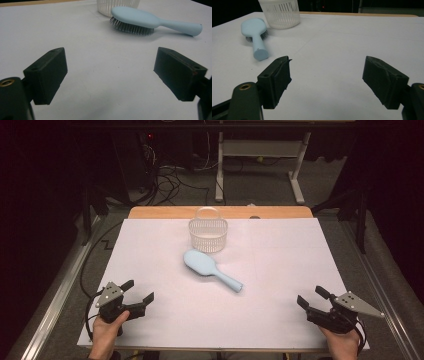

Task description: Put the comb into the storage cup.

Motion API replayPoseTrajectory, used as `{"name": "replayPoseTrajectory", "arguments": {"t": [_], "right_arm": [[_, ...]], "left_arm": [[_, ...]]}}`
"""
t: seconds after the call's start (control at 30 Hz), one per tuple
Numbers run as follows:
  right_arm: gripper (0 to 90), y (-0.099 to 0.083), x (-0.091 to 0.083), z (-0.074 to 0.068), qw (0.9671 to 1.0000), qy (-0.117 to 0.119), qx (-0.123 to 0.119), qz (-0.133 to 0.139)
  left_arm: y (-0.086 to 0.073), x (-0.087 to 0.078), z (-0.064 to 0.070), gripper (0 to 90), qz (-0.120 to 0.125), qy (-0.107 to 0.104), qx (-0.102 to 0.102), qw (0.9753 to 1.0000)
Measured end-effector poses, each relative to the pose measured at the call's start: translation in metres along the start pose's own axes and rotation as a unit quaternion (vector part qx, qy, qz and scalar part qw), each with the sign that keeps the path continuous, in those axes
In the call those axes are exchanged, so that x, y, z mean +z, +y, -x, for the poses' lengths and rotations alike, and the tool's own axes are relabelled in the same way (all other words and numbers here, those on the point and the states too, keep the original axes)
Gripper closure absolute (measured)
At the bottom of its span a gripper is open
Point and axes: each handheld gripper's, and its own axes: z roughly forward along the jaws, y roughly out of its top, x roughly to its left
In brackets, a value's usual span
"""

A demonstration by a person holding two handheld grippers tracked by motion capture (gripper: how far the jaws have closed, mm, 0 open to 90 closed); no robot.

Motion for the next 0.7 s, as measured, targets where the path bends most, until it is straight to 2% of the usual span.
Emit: {"name": "replayPoseTrajectory", "arguments": {"t": [0.57, 0.7], "right_arm": [[23.0, 0.0001, 0.0005, -0.0004, 1.0000, 0.002, -0.002, -0.001], [22.9, 0.0002, 0.0005, -0.0006, 1.0000, 0.003, -0.002, 0.000]], "left_arm": [[0.0082, 0.0076, 0.0091, 12.6, 0.012, -0.009, 0.012, 0.9998], [0.0097, 0.0075, 0.0100, 12.6, 0.017, -0.012, 0.009, 0.9997]]}}
